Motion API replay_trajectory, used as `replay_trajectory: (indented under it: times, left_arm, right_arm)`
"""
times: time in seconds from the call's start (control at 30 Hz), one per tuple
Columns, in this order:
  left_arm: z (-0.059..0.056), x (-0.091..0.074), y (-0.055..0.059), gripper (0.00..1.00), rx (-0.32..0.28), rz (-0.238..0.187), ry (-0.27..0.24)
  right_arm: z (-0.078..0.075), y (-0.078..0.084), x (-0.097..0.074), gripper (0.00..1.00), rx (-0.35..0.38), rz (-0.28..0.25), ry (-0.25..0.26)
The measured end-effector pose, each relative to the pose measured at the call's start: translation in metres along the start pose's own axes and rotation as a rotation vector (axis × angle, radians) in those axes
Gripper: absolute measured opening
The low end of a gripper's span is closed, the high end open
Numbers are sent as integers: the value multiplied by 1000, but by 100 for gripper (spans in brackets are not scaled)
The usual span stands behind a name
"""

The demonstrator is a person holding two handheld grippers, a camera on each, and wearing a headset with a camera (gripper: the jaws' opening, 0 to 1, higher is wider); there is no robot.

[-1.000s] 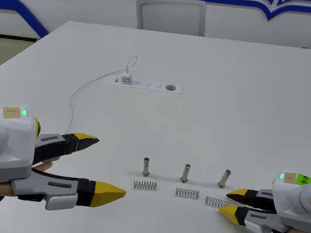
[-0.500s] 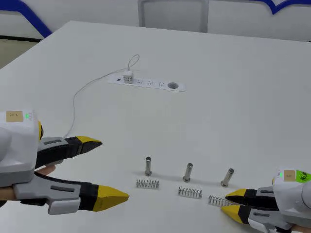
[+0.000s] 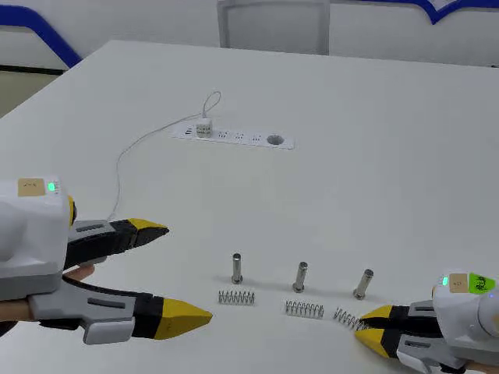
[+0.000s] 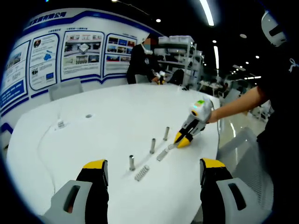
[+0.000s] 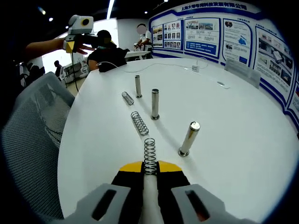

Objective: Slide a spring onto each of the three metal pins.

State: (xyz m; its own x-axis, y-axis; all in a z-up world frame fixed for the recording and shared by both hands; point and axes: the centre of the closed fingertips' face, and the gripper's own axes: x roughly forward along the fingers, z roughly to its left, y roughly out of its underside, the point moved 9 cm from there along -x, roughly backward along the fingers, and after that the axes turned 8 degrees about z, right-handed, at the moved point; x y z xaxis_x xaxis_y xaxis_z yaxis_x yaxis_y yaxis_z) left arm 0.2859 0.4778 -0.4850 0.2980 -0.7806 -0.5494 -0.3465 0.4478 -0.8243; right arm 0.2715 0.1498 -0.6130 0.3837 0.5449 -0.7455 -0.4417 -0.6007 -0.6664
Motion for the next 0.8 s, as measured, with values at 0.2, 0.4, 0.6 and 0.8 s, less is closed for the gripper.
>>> replay_trajectory:
  times: [0.2,0.4,0.6,0.8]
  left_arm:
    - [-2,0,-3,83,29,4,14]
    - [-1,-2,-5,82,45,-12,19]
    - [-4,2,-4,82,68,-7,26]
    - [-5,6,-8,81,110,2,49]
  right_arm:
    - [0,-2,-5,10,20,22,22]
    - [2,-11,-18,9,19,10,34]
    - [3,-29,-34,9,-11,-16,52]
    - [5,-50,-51,9,-60,-39,78]
